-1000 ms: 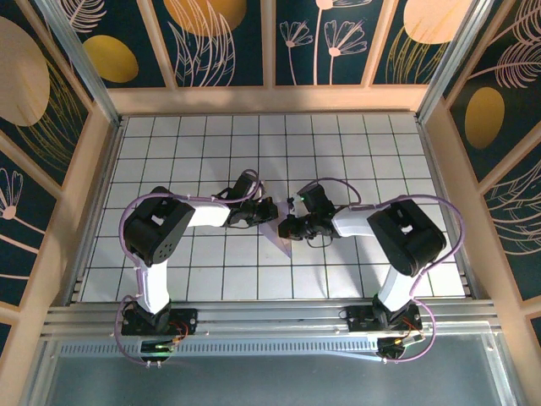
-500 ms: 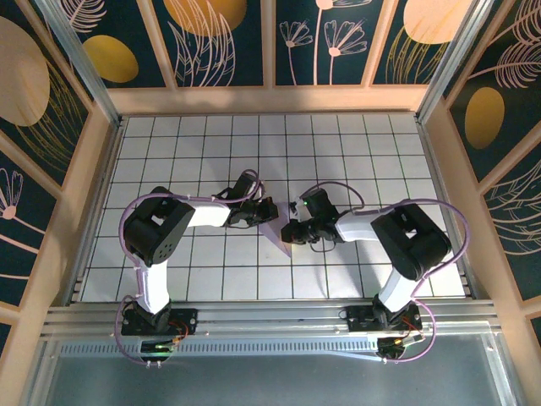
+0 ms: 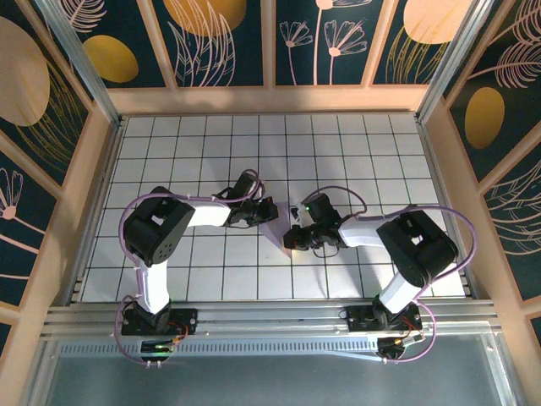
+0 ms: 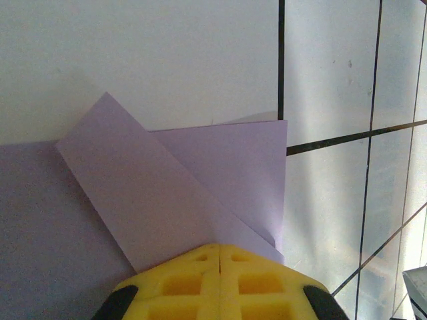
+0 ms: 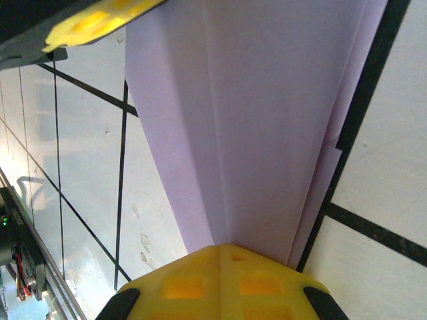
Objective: Fold a paper plane with a square sheet of paper (fold left side to right side)
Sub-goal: Fourth fold the wing at the center of the table.
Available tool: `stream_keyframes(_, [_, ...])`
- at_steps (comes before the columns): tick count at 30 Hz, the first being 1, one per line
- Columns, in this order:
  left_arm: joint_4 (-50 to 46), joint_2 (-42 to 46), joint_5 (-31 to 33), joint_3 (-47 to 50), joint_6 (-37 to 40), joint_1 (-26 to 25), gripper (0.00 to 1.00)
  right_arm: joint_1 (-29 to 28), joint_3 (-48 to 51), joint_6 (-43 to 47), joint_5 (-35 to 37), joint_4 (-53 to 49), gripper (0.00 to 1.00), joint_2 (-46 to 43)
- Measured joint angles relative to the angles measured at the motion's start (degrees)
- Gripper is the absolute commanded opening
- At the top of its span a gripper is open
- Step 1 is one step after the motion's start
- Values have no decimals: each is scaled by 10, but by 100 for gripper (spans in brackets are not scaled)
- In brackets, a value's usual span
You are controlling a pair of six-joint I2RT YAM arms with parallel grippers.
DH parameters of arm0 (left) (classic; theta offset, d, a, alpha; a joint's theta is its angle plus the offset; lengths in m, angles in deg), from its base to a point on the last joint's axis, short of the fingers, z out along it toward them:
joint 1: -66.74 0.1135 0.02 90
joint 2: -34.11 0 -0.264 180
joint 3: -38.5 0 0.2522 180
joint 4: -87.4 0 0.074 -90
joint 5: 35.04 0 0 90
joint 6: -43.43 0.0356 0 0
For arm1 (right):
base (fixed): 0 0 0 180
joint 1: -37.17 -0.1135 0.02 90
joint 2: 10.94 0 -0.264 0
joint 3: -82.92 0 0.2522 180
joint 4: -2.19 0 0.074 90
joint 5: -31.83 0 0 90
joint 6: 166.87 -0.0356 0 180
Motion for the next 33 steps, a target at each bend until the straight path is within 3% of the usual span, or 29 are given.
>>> stream_keyframes(33, [-5, 0, -1, -2, 0, -2, 0, -24, 71, -3, 8, -40, 0, -86])
